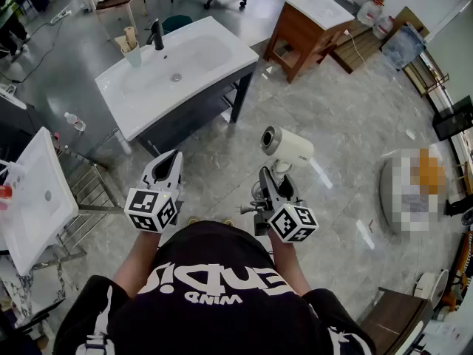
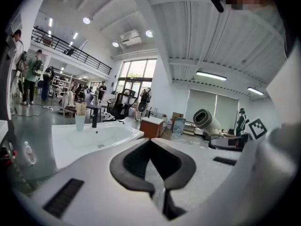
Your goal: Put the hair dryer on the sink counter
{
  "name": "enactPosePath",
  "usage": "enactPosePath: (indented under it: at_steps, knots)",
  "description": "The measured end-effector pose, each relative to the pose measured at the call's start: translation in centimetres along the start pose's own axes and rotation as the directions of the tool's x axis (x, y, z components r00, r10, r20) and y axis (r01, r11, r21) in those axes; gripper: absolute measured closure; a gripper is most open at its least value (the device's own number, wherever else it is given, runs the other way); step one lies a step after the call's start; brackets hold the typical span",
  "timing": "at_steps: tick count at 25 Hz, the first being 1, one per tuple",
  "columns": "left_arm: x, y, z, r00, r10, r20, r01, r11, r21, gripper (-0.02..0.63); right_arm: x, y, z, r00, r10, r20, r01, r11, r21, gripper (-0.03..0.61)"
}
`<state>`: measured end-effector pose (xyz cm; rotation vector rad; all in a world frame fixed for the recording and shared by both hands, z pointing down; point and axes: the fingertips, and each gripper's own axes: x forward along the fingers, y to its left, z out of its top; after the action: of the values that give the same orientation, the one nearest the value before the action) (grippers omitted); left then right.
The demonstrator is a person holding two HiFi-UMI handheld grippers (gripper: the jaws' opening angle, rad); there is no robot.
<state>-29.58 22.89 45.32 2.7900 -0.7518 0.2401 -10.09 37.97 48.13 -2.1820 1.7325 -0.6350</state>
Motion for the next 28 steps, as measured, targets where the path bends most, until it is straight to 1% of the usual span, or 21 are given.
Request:
enactPosePath:
  at_steps: [6, 11, 18, 22, 28]
  knots:
    - [1.0, -1.1, -0.2, 1.000, 0.004, -0.007, -0.004, 1.000, 0.003, 0.606, 0.2, -1.1, 0.6, 1.000, 0.013, -0.006, -0.013, 1.000, 0.011, 0.364]
    - [2.2, -2.5, 0.0, 1.000, 0.031, -0.006, -0.031, 1.000, 0.002, 0.606, 0.3, -2.4, 1.0, 0.998, 0.044, -0.041, -0.043, 0.999, 0.013, 0.364]
    - [3.9, -4.8, -0.3, 0.997, 0.073, 0.031, -0.073, 0.997, -0.011, 0.606, 0.5, -4.9, 1.6, 0.992, 0.081, -0.101, -0.083, 0.996, -0.013, 0.364]
    - [5.0, -5.3, -0.2, 0.996, 0.078, 0.041, -0.077, 0.997, -0.008, 0.606, 1.4, -6.0, 2.0, 0.992, 0.076, -0.099, -0.078, 0.997, -0.022, 0.364]
    - [7.9, -4.6, 0.3, 0.996, 0.073, 0.057, -0.073, 0.997, 0.002, 0.606, 3.9, -7.4, 2.9, 0.994, 0.078, -0.076, -0.080, 0.997, -0.021, 0.364]
